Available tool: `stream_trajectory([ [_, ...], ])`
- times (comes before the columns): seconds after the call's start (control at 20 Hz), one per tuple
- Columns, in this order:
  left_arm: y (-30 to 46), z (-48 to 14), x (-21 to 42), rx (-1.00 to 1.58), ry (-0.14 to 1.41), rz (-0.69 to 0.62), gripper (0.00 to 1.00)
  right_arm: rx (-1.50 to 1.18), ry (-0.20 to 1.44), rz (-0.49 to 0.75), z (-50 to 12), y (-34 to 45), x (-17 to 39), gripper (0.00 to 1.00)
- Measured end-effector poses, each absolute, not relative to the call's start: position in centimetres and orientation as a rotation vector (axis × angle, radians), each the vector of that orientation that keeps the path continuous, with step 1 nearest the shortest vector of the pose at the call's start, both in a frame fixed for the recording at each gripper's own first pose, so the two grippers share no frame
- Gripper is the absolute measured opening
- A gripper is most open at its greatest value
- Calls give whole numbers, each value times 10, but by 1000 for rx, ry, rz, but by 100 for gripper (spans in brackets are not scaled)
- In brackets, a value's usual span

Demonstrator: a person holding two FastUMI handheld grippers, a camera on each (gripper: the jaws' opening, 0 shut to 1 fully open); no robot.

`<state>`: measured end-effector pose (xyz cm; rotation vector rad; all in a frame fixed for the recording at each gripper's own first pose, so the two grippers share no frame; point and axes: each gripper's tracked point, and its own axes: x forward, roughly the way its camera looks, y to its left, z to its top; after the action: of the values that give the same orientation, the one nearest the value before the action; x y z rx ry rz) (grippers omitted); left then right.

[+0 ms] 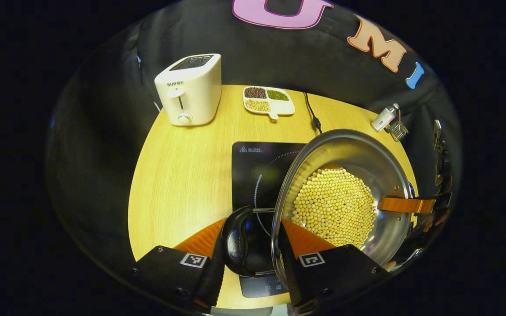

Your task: First push the handle of the pot to place it horizontally, then grasp the pot with both hands and set it on the induction cooktop.

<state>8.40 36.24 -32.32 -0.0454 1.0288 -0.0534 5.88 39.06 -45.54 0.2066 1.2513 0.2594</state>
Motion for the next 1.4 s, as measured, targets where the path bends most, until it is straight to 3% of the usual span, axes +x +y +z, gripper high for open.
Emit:
stream_trajectory([
  [0.4, 365, -333, 95, -42, 1040, -43, 62, 211, 1264, 240, -468, 394, 68, 51],
  [0.45, 366, -335, 96, -45, 1042, -43, 62, 211, 1264, 237, -470, 395, 69, 58],
  [0.5, 367, -336, 97, -46, 1045, -42, 61, 212, 1266, 234, -472, 396, 69, 51],
  [0.6, 371, -340, 99, -40, 1049, -37, 62, 212, 1271, 231, -476, 398, 70, 58],
  [0.7, 373, -342, 101, -31, 1050, -34, 61, 213, 1274, 231, -480, 401, 71, 58],
  [0.75, 376, -343, 102, -26, 1051, -31, 62, 215, 1277, 231, -483, 403, 72, 51],
  [0.8, 377, -345, 103, -25, 1052, -28, 62, 215, 1281, 230, -486, 404, 72, 51],
  [0.85, 379, -347, 103, -27, 1054, -26, 62, 217, 1286, 228, -488, 405, 73, 58],
  [1.4, 387, -349, 111, -18, 1028, -17, 63, 200, 1264, 243, -489, 412, 83, 58],
])
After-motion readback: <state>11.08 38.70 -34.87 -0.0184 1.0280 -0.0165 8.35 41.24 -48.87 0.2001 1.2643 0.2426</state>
